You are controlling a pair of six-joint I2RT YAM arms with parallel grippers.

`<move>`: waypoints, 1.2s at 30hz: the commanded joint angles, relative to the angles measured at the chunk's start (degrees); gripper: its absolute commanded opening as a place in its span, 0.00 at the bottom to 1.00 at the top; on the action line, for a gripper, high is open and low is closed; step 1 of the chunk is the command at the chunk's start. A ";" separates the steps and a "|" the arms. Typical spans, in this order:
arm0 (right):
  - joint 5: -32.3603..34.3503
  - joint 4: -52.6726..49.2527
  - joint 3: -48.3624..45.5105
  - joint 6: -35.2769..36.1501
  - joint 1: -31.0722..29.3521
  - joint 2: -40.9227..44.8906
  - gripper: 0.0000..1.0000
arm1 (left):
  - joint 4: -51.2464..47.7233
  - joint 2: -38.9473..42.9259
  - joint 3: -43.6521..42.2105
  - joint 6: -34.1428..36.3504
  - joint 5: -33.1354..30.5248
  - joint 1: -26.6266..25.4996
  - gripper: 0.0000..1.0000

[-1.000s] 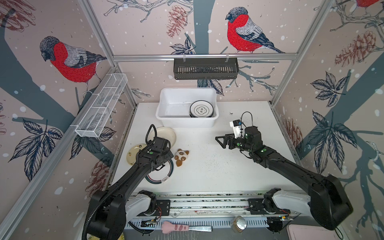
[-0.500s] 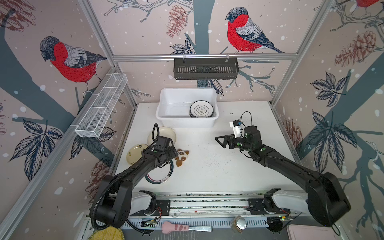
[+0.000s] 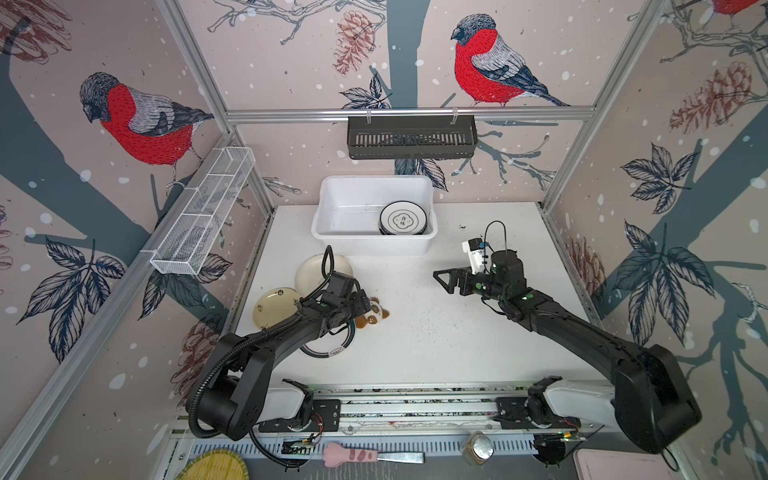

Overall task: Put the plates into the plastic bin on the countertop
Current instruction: 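Move the left gripper back over the table plates while the right gripper advances, then reach the right gripper across toward the green-and-red-rimmed plate beside the plush toy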

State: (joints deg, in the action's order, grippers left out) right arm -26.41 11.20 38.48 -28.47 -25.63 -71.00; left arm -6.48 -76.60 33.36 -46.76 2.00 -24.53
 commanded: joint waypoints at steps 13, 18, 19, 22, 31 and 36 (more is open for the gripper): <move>-2.51 -0.47 -0.15 0.26 -0.49 0.45 0.99 | -10.28 10.58 2.81 -3.09 -8.12 -1.74 0.88; -4.28 -0.48 -0.90 0.85 -3.40 -0.54 1.00 | -21.56 19.10 2.23 -4.23 -17.82 -1.53 0.90; -4.83 -0.60 -0.80 1.23 -4.44 -1.86 1.00 | -22.40 21.17 1.69 -4.13 -19.22 -1.13 0.91; -6.09 -2.13 0.43 2.72 -8.01 -4.68 0.94 | -23.04 26.24 0.30 -3.25 -17.90 2.26 0.93; -8.82 -1.95 5.58 1.33 -20.72 -15.99 0.76 | -19.37 27.93 4.51 4.71 -16.89 6.50 0.97; -10.87 4.28 5.33 -3.38 -24.77 -21.84 0.68 | -16.29 30.46 5.83 7.24 -18.87 6.66 0.97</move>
State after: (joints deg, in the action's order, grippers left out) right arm -34.92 10.44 43.57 -28.97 -49.06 -91.11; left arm -25.21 -47.44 38.46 -41.91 -14.37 -18.11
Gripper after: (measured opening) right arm 0.681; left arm 0.972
